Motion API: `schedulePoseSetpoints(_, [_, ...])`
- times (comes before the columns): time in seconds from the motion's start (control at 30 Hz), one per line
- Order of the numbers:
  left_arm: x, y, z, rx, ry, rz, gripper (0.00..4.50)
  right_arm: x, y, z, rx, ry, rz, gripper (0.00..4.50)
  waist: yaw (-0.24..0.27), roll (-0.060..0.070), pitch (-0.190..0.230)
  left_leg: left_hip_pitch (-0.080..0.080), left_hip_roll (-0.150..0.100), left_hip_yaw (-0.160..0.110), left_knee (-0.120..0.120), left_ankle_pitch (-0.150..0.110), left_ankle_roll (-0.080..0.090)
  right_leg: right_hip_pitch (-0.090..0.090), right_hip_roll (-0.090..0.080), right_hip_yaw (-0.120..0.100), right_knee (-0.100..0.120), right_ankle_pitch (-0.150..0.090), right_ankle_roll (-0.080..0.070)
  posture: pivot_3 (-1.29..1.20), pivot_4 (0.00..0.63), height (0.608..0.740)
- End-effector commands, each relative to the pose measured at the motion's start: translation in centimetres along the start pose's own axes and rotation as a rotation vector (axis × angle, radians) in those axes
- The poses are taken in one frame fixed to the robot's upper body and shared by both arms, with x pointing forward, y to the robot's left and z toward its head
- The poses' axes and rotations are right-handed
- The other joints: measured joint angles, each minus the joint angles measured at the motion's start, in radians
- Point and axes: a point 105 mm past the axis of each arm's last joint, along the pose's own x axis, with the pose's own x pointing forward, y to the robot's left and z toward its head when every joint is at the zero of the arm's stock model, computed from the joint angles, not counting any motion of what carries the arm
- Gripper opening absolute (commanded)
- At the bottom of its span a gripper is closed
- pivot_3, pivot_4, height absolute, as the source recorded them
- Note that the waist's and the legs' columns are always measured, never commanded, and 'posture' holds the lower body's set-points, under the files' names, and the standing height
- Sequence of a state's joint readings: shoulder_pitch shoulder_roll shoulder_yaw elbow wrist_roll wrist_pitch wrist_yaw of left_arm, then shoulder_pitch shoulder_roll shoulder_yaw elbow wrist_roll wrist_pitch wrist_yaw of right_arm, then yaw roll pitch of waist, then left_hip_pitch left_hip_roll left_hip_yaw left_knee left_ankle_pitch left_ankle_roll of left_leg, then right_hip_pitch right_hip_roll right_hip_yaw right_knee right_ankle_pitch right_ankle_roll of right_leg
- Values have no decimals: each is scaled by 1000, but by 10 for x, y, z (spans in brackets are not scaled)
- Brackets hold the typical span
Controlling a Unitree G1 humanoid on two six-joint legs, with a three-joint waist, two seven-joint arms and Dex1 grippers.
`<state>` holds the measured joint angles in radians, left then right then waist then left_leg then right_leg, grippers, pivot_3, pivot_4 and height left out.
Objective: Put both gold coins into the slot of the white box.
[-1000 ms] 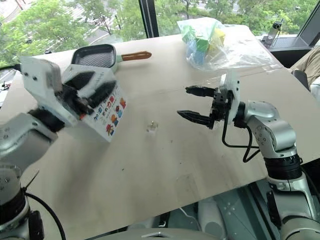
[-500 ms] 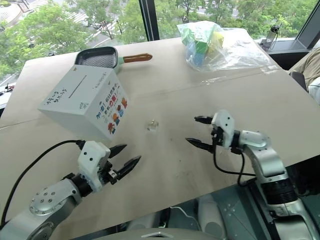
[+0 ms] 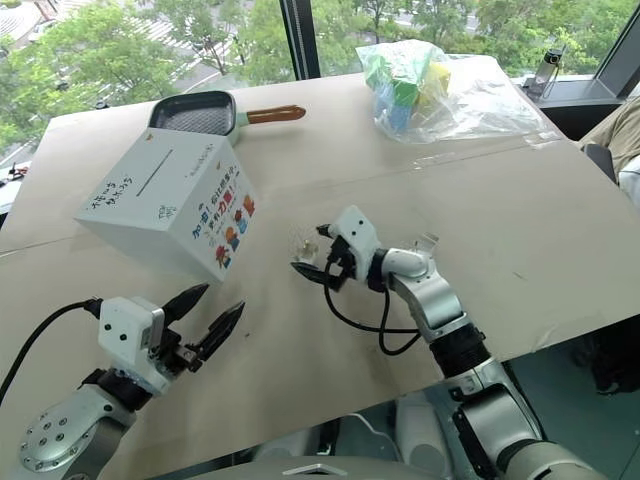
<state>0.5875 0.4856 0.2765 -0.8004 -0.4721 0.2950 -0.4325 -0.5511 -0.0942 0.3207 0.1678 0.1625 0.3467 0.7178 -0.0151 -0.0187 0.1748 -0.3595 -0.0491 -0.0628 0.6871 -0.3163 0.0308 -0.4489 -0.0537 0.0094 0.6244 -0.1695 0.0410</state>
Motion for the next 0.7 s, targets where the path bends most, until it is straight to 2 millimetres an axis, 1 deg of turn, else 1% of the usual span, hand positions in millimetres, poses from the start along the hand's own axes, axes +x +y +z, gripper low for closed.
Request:
schedulePoseSetpoints(0.03, [-2,1,9,29,-35,4,3370,11,4,10,-10,-25,10,2915,0,0,0,0,0,0,0,0,0,0,0,0,0,0,0,0,150,721])
schedulePoseSetpoints(0.1, [-1,1,9,29,-37,2,3370,14,4,10,-8,-20,6,1925,0,0,0,0,0,0,0,0,0,0,0,0,0,0,0,0,150,721])
schedulePoseSetpoints(0.13, [0,1,9,29,-38,2,3370,14,4,9,-4,-15,4,1315,0,0,0,0,0,0,0,0,0,0,0,0,0,0,0,0,150,721])
schedulePoseSetpoints(0.17, [0,1,9,29,-38,1,3370,15,4,8,-4,-12,4,1122,0,0,0,0,0,0,0,0,0,0,0,0,0,0,0,0,150,721])
schedulePoseSetpoints(0.2, [0,1,9,30,-38,-1,3370,15,4,8,-9,-10,4,540,-1,0,0,0,0,0,0,0,0,0,0,0,0,0,0,0,150,721])
schedulePoseSetpoints(0.23, [1,1,8,31,-37,-3,3370,15,4,8,-12,-9,5,212,-1,0,0,0,0,0,0,0,0,0,0,0,0,0,0,0,150,721])
schedulePoseSetpoints(0.27, [1,1,8,32,-36,-3,3370,16,4,8,-12,-9,6,18,-1,0,0,0,0,0,0,0,0,0,0,0,0,0,0,0,150,721])
schedulePoseSetpoints(0.5, [2,4,7,37,-33,-2,3370,14,5,5,-21,8,12,18,-1,0,0,0,0,0,0,0,0,0,1,0,0,0,0,0,150,721])
schedulePoseSetpoints(0.7, [4,3,5,38,-34,-5,3370,14,5,12,-6,-23,14,18,-2,0,0,0,0,0,0,0,0,0,1,0,0,0,0,0,150,721])
